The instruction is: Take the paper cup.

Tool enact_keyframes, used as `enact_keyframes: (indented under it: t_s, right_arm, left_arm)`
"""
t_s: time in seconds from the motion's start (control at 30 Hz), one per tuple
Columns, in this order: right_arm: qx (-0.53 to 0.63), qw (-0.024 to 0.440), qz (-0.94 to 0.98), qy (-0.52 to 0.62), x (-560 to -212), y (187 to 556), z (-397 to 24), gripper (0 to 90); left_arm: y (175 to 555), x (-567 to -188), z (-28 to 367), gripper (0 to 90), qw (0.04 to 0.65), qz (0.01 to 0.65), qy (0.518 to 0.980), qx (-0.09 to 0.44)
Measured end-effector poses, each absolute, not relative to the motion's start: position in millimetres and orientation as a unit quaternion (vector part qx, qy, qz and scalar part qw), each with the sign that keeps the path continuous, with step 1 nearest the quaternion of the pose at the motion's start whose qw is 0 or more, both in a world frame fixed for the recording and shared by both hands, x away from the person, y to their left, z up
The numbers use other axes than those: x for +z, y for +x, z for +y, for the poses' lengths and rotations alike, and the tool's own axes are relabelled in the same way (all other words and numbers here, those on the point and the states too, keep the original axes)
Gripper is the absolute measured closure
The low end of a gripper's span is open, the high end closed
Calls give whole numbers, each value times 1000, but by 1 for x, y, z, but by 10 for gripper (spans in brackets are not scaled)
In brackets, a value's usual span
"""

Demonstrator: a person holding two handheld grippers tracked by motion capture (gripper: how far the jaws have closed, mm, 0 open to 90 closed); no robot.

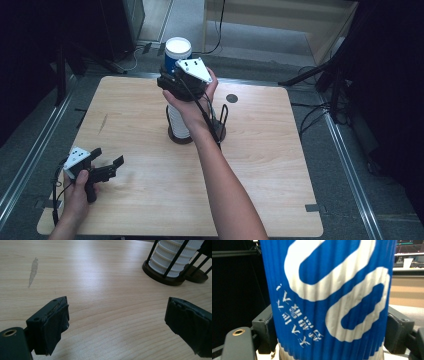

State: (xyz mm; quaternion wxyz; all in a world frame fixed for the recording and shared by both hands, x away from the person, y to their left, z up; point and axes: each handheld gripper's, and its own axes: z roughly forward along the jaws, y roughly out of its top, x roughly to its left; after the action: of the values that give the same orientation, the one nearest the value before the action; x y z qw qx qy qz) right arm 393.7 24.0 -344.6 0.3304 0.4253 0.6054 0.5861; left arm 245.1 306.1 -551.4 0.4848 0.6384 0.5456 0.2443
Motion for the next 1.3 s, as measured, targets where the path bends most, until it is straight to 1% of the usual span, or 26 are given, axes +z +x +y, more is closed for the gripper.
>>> enact_keyframes:
  t_s: [0.2, 0.7, 1.1, 1.3]
  right_arm:
    - [591, 336, 601, 420, -337, 393, 22, 175]
    - [606, 352, 586, 407, -306, 386, 13, 175]
    - [605, 356, 577, 417, -300, 384, -3, 175]
    - [600, 364, 571, 425, -302, 381, -20, 174]
  left_arm:
    - [245, -551, 306, 62, 485, 545, 638, 245]
    - [245, -551, 306, 62, 485, 546, 638, 244]
    - [245, -551, 306, 62, 485, 546, 638, 244]
    - [245, -552, 307, 62, 487, 547, 635, 245]
